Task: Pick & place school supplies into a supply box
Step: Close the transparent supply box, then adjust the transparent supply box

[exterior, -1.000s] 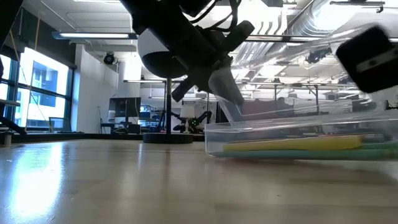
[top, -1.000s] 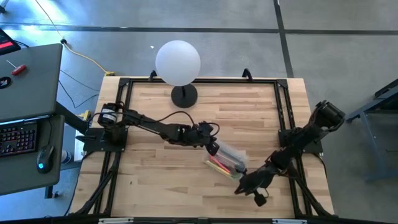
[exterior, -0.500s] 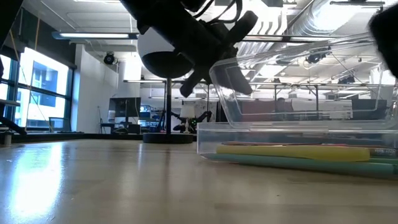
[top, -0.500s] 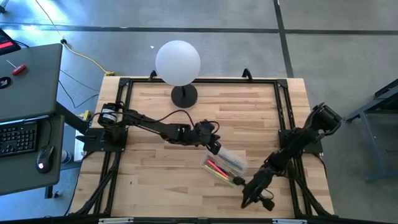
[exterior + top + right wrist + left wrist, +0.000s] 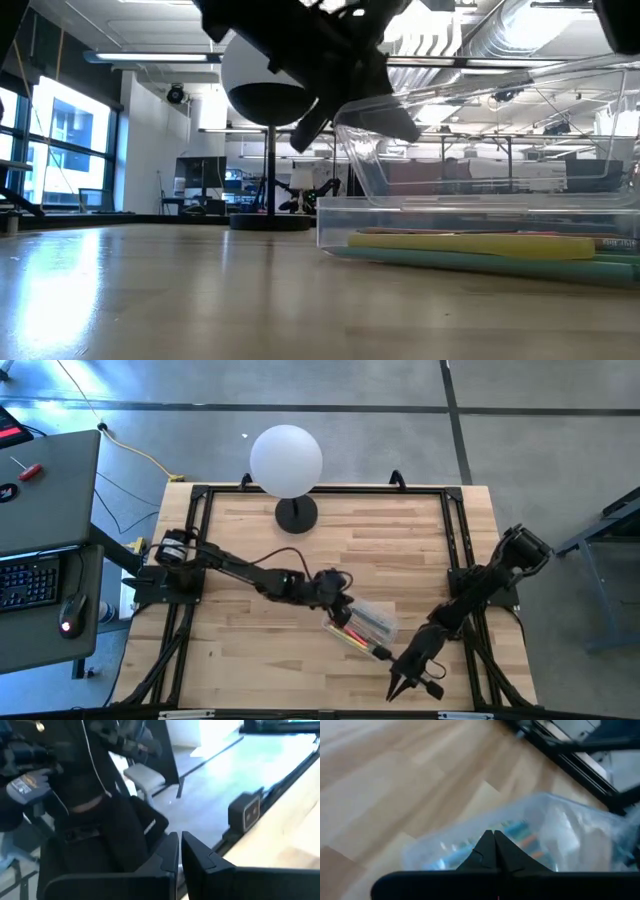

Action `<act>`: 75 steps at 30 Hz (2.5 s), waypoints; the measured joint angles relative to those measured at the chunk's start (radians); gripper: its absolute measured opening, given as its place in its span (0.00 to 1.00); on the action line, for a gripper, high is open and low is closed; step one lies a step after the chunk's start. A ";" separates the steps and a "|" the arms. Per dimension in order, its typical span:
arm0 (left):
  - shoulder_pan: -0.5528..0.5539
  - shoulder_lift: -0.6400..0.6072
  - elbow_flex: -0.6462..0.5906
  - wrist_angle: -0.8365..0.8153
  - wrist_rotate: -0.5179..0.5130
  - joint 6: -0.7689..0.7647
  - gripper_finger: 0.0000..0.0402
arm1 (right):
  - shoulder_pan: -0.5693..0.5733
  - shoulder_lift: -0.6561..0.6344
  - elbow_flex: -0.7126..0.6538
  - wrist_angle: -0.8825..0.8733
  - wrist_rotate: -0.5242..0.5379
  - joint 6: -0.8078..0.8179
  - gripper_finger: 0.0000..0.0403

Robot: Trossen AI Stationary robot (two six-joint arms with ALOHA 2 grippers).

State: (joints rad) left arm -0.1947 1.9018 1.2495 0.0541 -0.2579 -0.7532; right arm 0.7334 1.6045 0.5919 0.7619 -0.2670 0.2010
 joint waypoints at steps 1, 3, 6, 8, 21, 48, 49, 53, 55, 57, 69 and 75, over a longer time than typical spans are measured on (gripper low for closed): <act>-0.012 0.000 0.000 0.001 0.000 0.004 0.05 | 0.000 -0.010 0.000 0.000 0.005 -0.001 0.00; -0.033 0.000 0.000 -0.002 0.007 0.006 0.06 | 0.000 -0.031 0.000 0.006 0.012 -0.002 0.00; -0.065 0.000 0.000 -0.018 0.007 -0.007 0.04 | 0.003 -0.068 0.000 0.009 -0.003 -0.015 0.00; -0.081 0.000 0.000 -0.034 0.006 -0.011 0.02 | 0.003 -0.092 0.000 0.001 -0.003 -0.037 0.00; -0.114 0.082 0.002 -0.020 0.013 -0.101 0.02 | 0.016 -0.105 0.000 -0.300 0.742 -0.105 0.00; -0.100 0.093 -0.005 0.078 0.020 -0.064 0.03 | 0.001 0.034 0.003 -0.531 0.771 0.158 0.00; -0.104 0.082 -0.006 0.083 0.009 -0.055 0.04 | 0.005 0.033 0.001 -0.519 0.772 0.143 0.00; -0.120 0.013 -0.002 0.076 -0.052 -0.032 0.02 | 0.024 0.000 -0.001 -0.487 0.797 0.106 0.00; -0.128 0.004 -0.002 0.070 -0.068 -0.021 0.02 | 0.039 -0.030 -0.002 -0.496 0.798 0.104 0.00; -0.129 0.003 -0.003 0.062 -0.071 -0.010 0.02 | 0.060 -0.066 -0.007 -0.513 0.798 0.085 0.00; -0.103 0.046 0.000 0.019 -0.087 -0.062 0.02 | 0.203 -0.160 -0.002 -0.506 0.727 0.185 0.00; -0.099 0.060 -0.001 -0.012 -0.087 -0.067 0.03 | 0.209 -0.103 -0.002 -0.586 0.788 0.271 0.00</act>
State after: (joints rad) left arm -0.2941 1.9621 1.2486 0.0419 -0.3448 -0.8206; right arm 0.9424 1.5018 0.5900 0.1759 0.5210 0.4724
